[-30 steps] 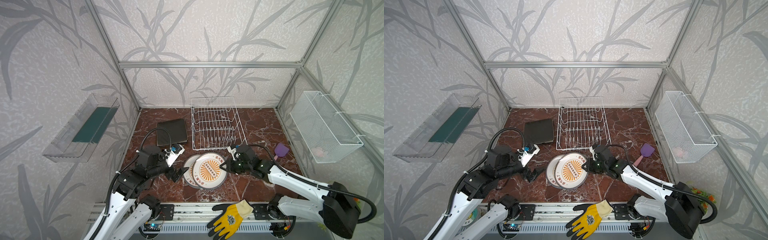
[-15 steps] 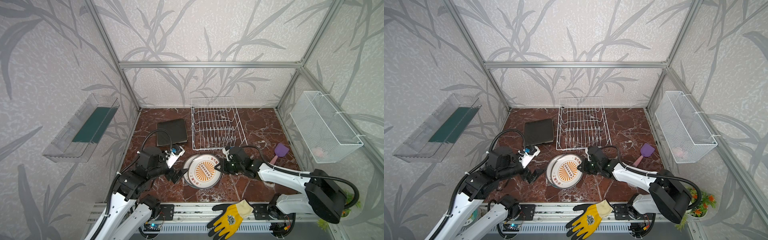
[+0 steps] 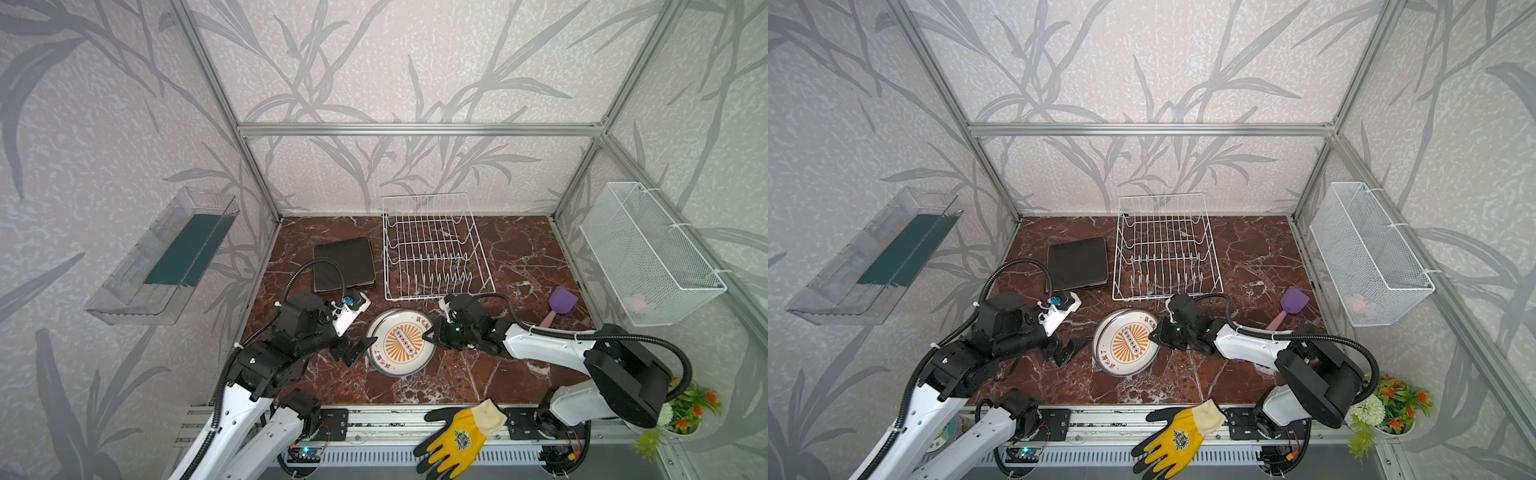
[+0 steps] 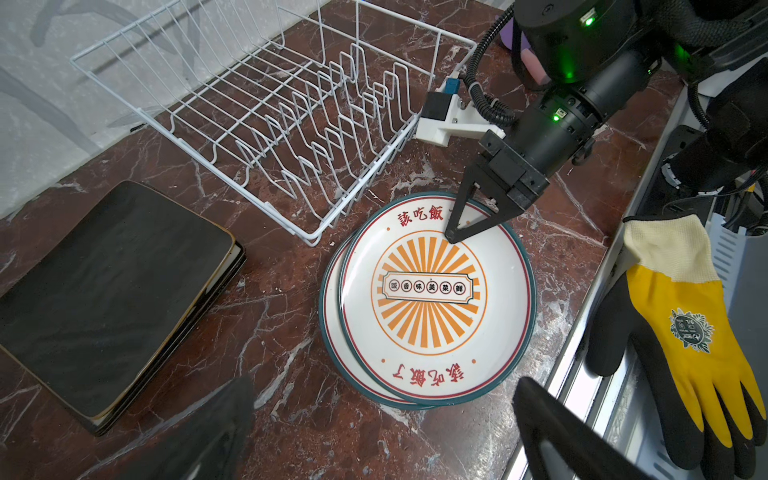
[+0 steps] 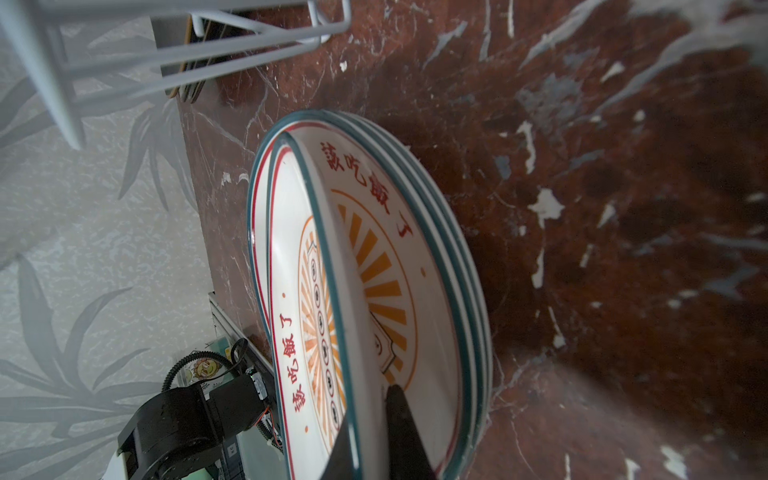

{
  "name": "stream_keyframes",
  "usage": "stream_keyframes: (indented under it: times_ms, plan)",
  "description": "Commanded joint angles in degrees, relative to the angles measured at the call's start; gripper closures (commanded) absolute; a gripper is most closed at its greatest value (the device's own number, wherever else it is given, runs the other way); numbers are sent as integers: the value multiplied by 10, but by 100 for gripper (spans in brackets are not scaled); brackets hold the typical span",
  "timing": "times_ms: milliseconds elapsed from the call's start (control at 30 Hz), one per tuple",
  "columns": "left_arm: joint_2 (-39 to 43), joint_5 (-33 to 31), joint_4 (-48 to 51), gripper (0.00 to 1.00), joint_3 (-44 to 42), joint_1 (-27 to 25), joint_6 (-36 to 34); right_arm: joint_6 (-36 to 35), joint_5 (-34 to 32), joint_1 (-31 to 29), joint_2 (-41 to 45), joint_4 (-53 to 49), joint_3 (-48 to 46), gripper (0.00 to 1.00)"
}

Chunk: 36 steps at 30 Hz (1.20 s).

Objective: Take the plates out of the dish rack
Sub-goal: 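Carry the patterned plate with the right gripper over the plate stack, then lower the plate flat onto the stack and open the right gripper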

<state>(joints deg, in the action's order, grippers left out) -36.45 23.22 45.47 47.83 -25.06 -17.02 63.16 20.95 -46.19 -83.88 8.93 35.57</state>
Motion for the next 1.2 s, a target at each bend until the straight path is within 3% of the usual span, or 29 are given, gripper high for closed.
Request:
stream_keyframes:
  times_ms: [0,767,1167]
  plan:
    - [2,-8,-6,1,-4,2,-14,15,8,-5,-9,33,23,87]
    - [-3,19,-13,1,-17,2,-1,-24,3,-5,-2,-163,85,45]
    - [-6,17,1,1,-14,2,-3,-23,-5,-9,-20,-203,118,24]
